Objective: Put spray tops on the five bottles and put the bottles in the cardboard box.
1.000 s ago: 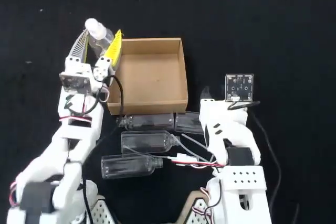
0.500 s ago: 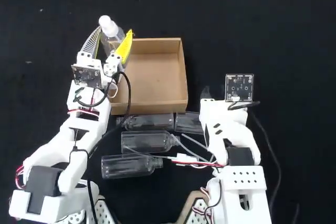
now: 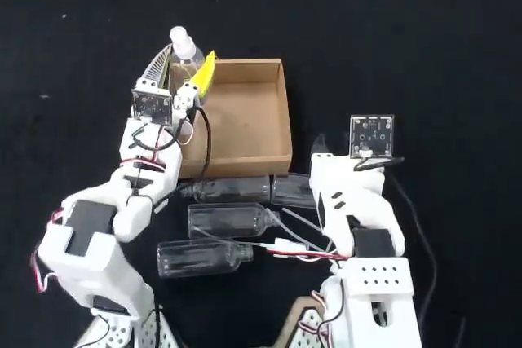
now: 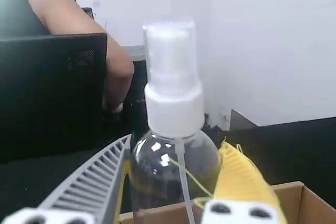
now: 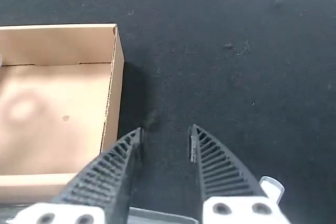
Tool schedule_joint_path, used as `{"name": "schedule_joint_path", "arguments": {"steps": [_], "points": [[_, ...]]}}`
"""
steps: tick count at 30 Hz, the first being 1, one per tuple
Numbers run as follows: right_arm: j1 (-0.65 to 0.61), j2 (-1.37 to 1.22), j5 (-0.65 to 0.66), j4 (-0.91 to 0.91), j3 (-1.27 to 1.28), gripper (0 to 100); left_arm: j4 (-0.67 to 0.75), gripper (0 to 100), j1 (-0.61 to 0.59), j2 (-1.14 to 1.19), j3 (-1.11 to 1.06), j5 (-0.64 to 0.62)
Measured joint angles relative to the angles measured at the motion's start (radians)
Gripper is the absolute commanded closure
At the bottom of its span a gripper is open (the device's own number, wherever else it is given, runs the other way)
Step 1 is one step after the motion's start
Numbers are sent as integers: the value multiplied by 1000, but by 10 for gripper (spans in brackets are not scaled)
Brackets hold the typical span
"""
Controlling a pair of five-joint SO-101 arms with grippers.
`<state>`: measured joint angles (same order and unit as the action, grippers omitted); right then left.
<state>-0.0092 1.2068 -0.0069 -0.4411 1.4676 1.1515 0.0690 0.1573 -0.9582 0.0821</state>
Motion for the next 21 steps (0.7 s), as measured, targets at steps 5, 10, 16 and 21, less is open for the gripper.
{"name": "schedule_joint_path", "arguments": {"steps": [5,10,16,21], "points": [[0,0,0,0,0,871,26,970,0,97,55,0],[0,0,0,0,0,871,28,970,0,169,112,0],[0,0,0,0,0,871,28,970,0,227,155,0],[0,0,0,0,0,871,28,970,0,249,164,0]]}}
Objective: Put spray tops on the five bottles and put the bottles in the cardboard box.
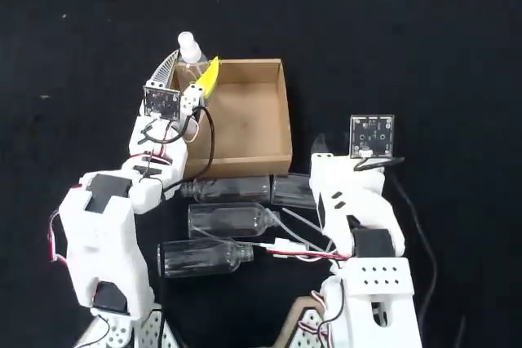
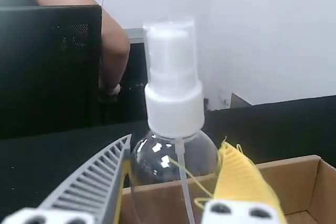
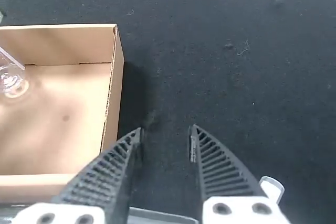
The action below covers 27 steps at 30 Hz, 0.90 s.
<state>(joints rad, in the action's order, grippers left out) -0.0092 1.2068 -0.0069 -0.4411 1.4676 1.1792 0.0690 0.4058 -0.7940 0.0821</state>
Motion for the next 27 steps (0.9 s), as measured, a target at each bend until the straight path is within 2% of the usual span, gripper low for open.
{"name": "schedule_joint_path", "arguments": {"steps": [27], "points": [[0,0,0,6,9,871,0,970,-2,37,11,0]]}}
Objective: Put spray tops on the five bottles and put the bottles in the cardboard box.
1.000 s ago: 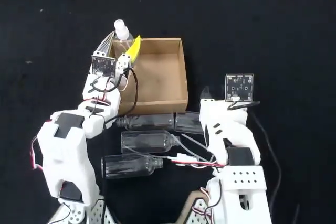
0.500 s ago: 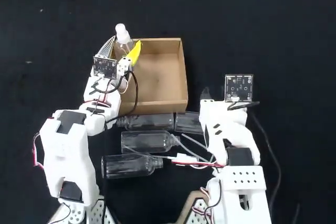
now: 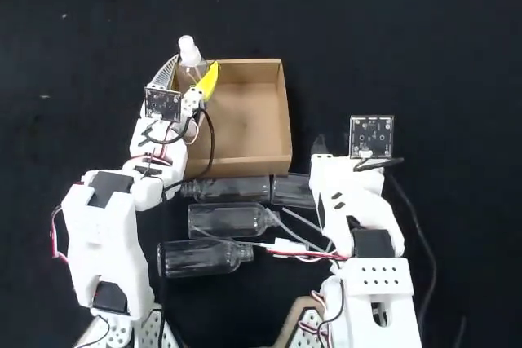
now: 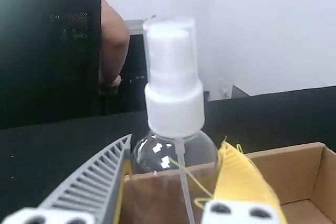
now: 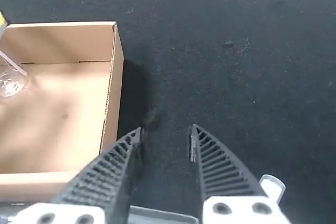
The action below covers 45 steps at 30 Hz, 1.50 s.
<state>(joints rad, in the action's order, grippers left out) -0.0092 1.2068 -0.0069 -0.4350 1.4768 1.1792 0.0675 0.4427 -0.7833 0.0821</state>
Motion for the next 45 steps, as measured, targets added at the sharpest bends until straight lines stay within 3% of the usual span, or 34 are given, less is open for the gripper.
{"name": "schedule_joint_path", "arguments": {"steps": [38,45], "points": [[0,0,0,0,0,871,14,968,-41,74,58,38],[0,0,0,0,0,871,18,787,-44,81,58,38]]}}
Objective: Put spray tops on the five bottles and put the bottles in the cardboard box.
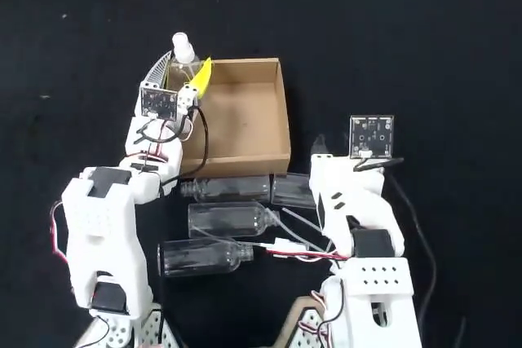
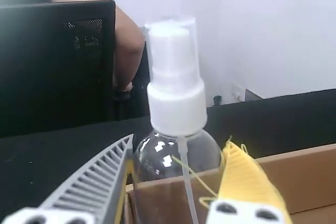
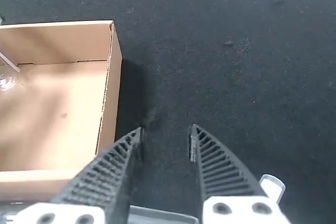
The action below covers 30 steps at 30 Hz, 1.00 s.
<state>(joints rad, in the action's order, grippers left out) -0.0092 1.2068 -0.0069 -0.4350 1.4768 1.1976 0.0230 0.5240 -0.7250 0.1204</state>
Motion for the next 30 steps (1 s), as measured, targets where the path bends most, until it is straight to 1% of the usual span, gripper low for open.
{"name": "schedule_joint_path", "arguments": {"steps": [5,17,21,23,27,30], "points": [[0,0,0,0,0,871,-8,811,-9,6,0,3],[0,0,0,0,0,871,-8,808,-21,6,0,-2],[0,0,0,0,0,871,-8,808,-28,-43,-3,-2],[0,0,0,0,0,871,-40,808,-28,-84,-3,-2],[0,0,0,0,0,871,-169,808,-26,-149,-3,-2],[0,0,0,0,0,871,-199,808,-26,-180,-3,-2]]}}
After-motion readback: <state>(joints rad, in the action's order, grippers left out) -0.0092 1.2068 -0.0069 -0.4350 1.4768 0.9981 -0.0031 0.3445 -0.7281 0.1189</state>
